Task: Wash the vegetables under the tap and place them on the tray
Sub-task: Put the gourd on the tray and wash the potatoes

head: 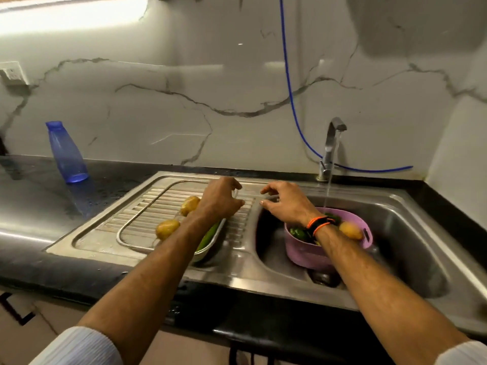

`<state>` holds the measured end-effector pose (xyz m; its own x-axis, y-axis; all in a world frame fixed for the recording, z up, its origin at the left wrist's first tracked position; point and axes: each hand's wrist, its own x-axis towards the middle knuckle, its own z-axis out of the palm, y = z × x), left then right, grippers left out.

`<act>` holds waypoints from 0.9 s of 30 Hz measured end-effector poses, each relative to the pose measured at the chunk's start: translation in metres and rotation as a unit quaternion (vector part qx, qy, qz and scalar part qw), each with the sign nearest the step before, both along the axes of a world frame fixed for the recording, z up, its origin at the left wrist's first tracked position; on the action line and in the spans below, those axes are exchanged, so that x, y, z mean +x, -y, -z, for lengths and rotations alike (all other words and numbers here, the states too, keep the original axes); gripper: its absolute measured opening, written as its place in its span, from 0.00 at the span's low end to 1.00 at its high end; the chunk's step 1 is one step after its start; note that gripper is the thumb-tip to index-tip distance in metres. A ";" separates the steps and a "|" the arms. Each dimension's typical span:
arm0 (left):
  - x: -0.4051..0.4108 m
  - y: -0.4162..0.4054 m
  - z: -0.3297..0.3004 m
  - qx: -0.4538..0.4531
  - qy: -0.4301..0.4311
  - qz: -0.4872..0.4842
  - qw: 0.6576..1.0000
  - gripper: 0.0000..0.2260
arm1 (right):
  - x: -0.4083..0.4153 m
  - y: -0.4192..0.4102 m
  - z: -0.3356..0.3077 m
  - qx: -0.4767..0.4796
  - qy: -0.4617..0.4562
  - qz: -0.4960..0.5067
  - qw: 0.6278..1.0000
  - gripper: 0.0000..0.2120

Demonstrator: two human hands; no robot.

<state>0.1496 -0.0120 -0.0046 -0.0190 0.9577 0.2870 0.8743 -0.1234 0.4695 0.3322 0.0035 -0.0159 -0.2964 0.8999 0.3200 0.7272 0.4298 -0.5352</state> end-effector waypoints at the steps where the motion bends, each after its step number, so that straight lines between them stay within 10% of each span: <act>1: 0.014 -0.005 0.005 -0.006 -0.003 0.010 1.000 0.20 | 0.016 -0.002 0.002 -0.007 0.001 0.012 1.000 0.15; 27: 0.192 -0.145 0.140 -0.177 -0.093 0.094 0.975 0.19 | 0.166 -0.067 0.113 -0.173 0.102 0.142 0.969 0.15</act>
